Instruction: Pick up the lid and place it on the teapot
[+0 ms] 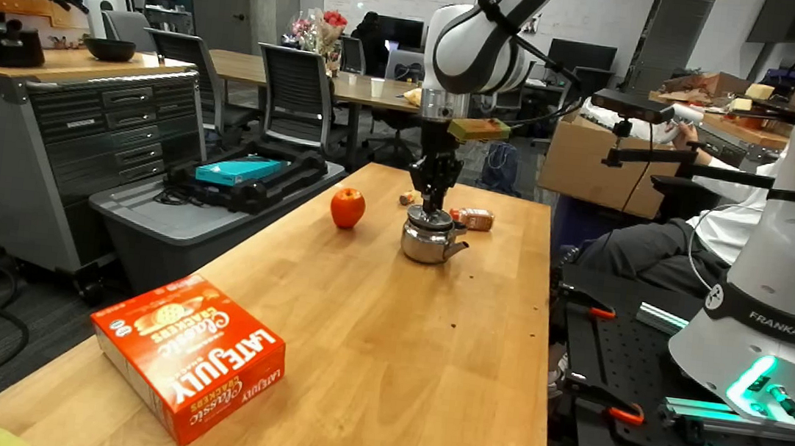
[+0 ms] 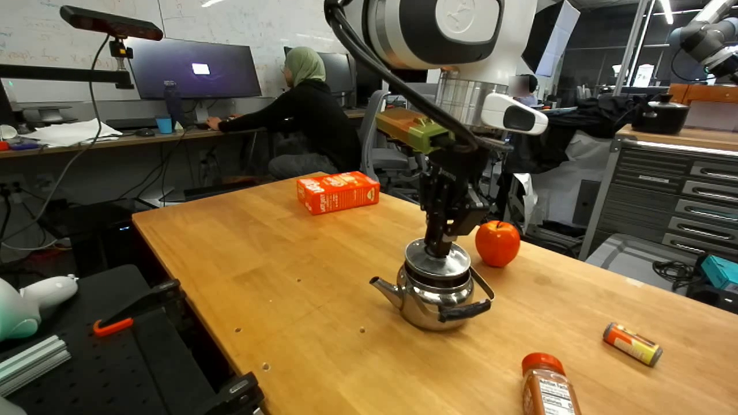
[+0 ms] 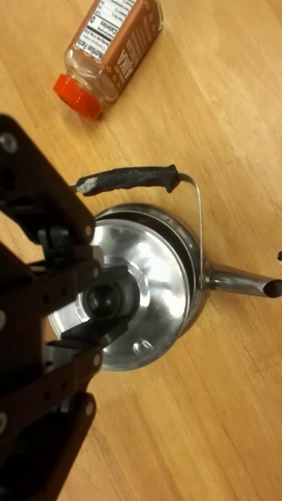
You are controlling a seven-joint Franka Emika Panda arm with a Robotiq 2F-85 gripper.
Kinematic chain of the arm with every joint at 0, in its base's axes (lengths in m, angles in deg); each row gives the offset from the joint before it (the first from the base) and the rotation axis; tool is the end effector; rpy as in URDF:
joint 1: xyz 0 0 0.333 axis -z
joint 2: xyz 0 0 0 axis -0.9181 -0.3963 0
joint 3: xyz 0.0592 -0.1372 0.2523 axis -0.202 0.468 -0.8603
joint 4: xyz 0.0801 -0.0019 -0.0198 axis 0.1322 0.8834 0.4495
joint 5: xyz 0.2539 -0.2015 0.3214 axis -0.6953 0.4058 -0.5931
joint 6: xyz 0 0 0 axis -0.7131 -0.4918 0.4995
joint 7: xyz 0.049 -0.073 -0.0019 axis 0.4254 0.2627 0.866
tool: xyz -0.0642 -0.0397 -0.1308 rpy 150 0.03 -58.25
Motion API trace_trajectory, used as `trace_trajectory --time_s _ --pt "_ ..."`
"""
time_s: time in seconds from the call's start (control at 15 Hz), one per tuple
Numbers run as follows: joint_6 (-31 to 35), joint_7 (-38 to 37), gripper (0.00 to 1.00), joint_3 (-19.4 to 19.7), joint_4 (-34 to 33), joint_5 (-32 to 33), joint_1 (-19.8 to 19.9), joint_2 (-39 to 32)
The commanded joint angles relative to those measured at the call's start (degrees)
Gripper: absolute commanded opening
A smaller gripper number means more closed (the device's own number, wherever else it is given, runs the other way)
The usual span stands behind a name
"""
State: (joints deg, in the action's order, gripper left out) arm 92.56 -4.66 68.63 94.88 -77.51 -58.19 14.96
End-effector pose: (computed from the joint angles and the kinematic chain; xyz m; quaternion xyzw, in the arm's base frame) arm 0.5465 -0.1496 0.1245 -0.9729 0.2264 0.0450 0.0162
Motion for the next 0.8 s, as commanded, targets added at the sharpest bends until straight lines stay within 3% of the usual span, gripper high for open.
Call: trace_trajectory --time_s 0.0,0.73 --pt "0.59 0.69 0.08 0.14 -1.48 -2.03 0.43 -1.34" --pt "0.98 0.15 0.08 0.31 -1.97 -1.32 0.12 -2.97"
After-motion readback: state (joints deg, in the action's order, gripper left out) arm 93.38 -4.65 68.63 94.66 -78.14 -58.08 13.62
